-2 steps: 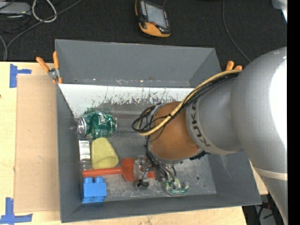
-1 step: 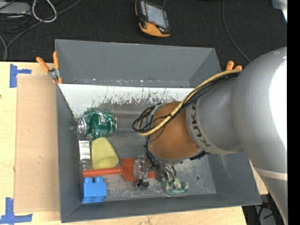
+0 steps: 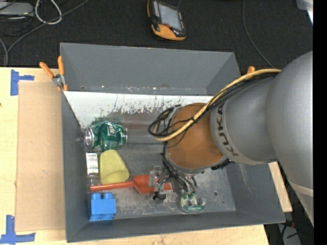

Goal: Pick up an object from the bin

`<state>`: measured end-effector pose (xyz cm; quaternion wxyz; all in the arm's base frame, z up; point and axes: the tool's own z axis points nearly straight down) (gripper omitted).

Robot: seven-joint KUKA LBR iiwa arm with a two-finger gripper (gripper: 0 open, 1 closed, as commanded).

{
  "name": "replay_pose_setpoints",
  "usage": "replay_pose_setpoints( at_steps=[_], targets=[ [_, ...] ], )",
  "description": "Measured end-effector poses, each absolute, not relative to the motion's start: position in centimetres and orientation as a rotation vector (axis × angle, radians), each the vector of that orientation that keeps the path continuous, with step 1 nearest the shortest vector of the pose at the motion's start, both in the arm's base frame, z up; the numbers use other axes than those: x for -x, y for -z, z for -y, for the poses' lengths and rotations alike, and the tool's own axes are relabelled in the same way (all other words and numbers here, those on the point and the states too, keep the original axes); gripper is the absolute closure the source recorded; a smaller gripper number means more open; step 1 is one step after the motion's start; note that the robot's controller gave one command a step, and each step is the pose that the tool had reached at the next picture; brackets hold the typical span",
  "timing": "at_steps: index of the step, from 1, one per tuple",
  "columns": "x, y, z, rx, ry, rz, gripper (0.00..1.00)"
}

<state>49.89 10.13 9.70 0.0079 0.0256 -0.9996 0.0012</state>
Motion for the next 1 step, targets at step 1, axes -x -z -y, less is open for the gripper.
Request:
replay_pose_setpoints(
  at_steps=[1],
  targets=[
    [-50.03, -13.14, -10.16, -0.081, -0.003, 3.129, 1.0]
  ],
)
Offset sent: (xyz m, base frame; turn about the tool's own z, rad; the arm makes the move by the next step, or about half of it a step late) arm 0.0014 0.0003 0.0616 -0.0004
